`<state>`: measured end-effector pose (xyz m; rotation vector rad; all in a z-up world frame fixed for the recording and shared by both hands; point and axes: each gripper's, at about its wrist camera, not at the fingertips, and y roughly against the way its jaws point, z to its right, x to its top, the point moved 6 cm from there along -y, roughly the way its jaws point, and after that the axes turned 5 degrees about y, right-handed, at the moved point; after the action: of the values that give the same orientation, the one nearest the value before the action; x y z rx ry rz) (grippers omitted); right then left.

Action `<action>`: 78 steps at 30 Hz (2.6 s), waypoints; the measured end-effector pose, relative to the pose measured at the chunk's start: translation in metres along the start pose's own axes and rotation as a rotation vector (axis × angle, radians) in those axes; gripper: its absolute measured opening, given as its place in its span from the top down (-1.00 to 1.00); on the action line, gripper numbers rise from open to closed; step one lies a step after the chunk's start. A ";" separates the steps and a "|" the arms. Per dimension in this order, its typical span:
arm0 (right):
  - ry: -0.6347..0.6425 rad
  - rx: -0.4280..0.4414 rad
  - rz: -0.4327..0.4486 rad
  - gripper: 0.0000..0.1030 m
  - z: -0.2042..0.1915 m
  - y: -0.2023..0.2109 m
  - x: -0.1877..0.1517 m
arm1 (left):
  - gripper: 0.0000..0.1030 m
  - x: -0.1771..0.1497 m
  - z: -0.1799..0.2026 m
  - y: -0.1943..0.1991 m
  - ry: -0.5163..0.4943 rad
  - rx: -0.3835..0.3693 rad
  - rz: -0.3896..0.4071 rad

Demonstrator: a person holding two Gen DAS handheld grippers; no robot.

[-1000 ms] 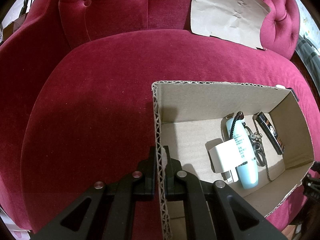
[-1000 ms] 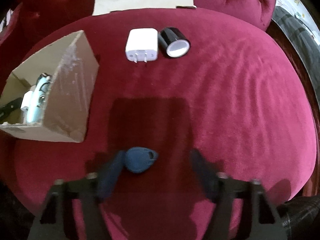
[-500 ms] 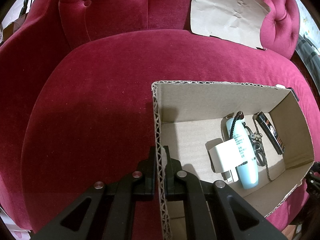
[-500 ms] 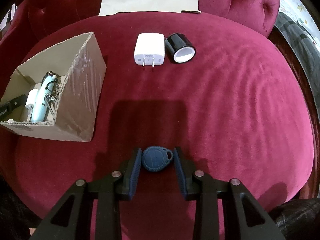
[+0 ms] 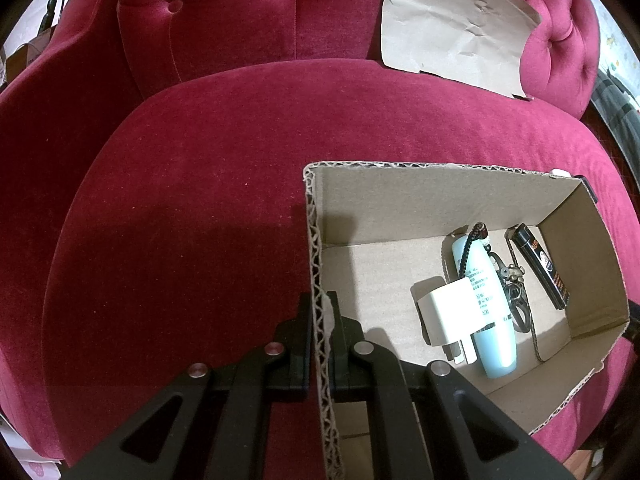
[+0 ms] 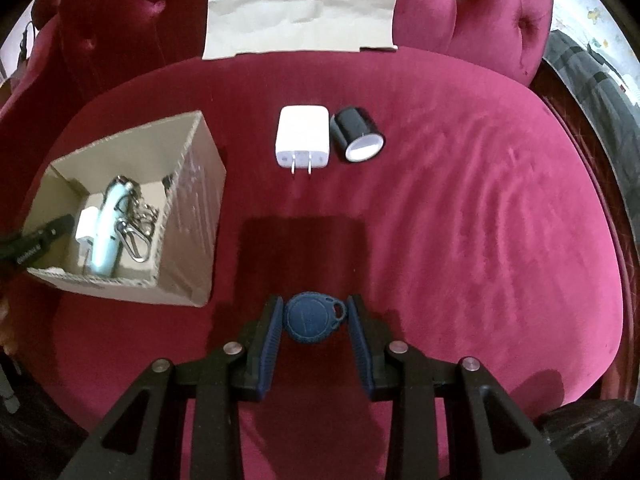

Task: Organize rigid objects
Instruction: 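Lift the blue key fob with the right gripper and carry it over the box, then open the right gripper to drop the key fob into the box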

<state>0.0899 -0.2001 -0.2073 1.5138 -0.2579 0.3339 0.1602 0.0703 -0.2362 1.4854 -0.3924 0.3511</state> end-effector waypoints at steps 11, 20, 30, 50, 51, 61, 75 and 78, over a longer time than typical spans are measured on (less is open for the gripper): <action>0.017 0.006 0.072 0.33 -0.011 0.033 0.021 | 0.90 0.000 0.000 0.000 -0.001 -0.001 -0.001; 0.051 0.026 0.127 0.33 -0.030 0.052 0.040 | 0.90 0.000 0.000 0.000 -0.002 -0.001 0.000; 0.115 0.072 0.148 0.33 -0.059 0.058 0.058 | 0.90 0.000 0.000 0.000 -0.002 -0.001 -0.001; 0.238 0.160 0.113 0.33 -0.125 0.033 0.075 | 0.90 0.000 0.001 0.000 -0.004 0.000 -0.001; 0.240 0.163 0.111 0.33 -0.128 0.032 0.075 | 0.90 0.000 0.001 0.000 -0.004 0.000 -0.001; 0.243 0.196 0.078 0.32 -0.150 0.011 0.076 | 0.90 -0.001 0.001 0.000 -0.004 0.000 -0.002; 0.218 0.215 0.071 0.24 -0.153 0.002 0.078 | 0.90 -0.001 0.001 0.000 -0.005 0.000 -0.002; 0.194 0.193 0.077 -0.37 -0.149 0.001 0.079 | 0.90 -0.001 0.001 0.000 -0.005 0.000 -0.002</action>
<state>0.1571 -0.0471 -0.1834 1.6509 -0.1325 0.5769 0.1595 0.0694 -0.2363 1.4864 -0.3946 0.3458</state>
